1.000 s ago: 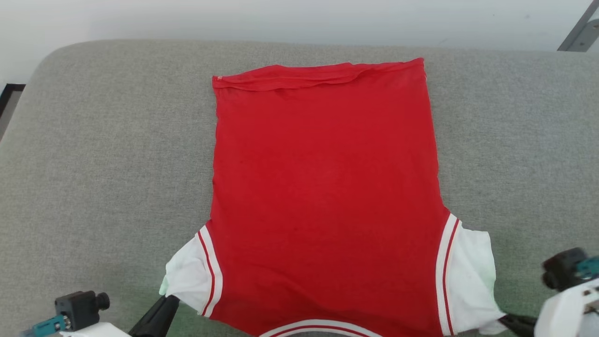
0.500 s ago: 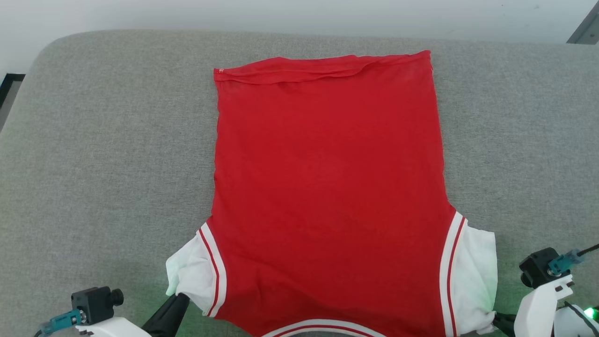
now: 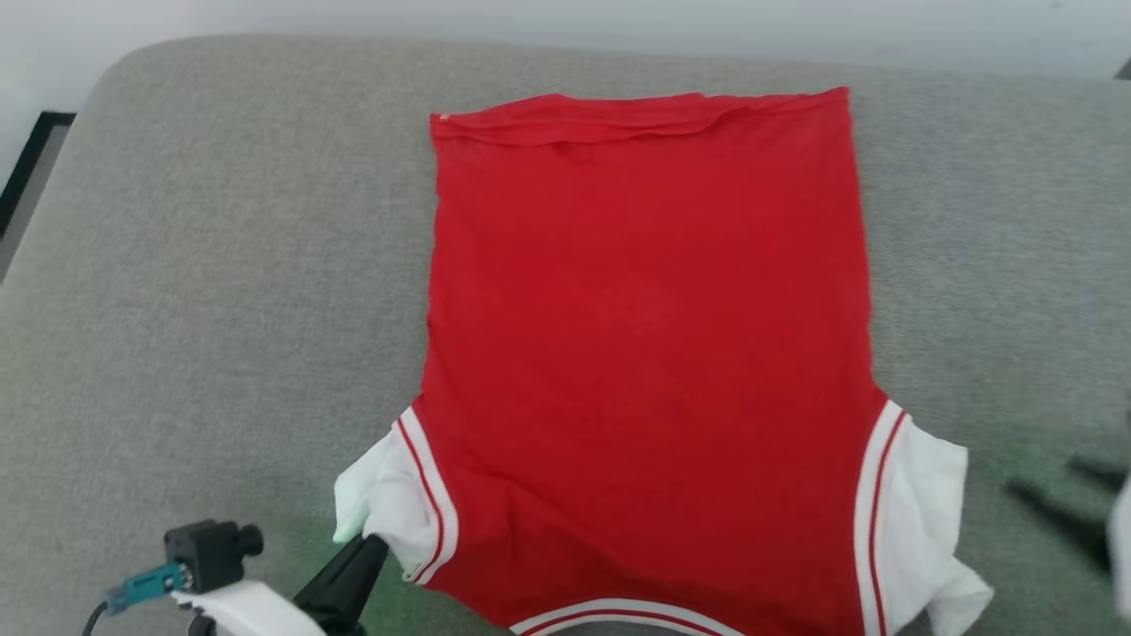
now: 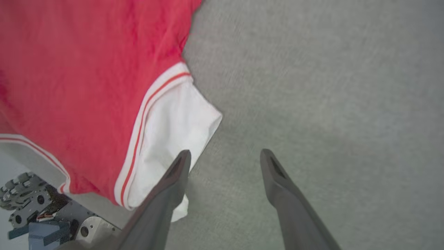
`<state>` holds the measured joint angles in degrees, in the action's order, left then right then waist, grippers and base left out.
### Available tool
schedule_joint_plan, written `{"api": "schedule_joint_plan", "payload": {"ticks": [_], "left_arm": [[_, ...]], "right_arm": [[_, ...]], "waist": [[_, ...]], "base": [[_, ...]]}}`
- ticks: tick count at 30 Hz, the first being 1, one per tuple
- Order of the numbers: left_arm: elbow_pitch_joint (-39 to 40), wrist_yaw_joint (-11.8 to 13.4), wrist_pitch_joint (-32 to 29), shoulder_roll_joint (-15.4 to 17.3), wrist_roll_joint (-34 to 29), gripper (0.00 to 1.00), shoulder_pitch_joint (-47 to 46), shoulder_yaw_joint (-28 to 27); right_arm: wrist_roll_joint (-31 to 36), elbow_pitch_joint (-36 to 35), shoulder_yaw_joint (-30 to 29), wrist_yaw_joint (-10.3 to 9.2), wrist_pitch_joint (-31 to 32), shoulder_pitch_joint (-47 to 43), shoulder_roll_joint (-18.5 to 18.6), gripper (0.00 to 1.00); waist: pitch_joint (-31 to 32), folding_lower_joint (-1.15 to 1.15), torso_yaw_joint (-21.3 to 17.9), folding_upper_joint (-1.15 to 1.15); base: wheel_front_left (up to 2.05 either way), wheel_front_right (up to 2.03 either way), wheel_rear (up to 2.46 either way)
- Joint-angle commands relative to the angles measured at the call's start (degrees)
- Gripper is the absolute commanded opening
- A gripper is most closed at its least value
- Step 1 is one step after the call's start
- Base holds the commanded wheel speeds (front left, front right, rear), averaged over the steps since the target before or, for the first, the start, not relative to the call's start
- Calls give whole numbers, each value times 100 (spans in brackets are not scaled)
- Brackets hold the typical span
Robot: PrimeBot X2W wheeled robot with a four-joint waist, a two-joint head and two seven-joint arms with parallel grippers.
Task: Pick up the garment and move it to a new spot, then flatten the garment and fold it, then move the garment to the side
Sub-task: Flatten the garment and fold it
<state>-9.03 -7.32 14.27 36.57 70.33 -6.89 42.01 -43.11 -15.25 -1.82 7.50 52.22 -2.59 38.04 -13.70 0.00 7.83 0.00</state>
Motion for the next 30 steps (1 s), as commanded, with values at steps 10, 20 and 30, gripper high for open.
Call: {"api": "schedule_joint_plan", "payload": {"ticks": [10,20,30], "left_arm": [[280,-25,51,-316,-248,0,-777,402],[562,-20,80,-550,-402,0,-1355,905],[570,-20,102,-679,-336,0,-1648,1063]], "right_arm": [[595,515,-822,-3,266,2443,75,100],[1671,3210,-149,-2,631,5113,-145,100],[2231,4624,513,-4,1096,6176,-242,100]], "waist": [[-688,0,877,0],[-1330,0,1718,0],[-1740,0,1888,0]], "base": [[0,0,0],[0,0,0],[0,0,0]]}}
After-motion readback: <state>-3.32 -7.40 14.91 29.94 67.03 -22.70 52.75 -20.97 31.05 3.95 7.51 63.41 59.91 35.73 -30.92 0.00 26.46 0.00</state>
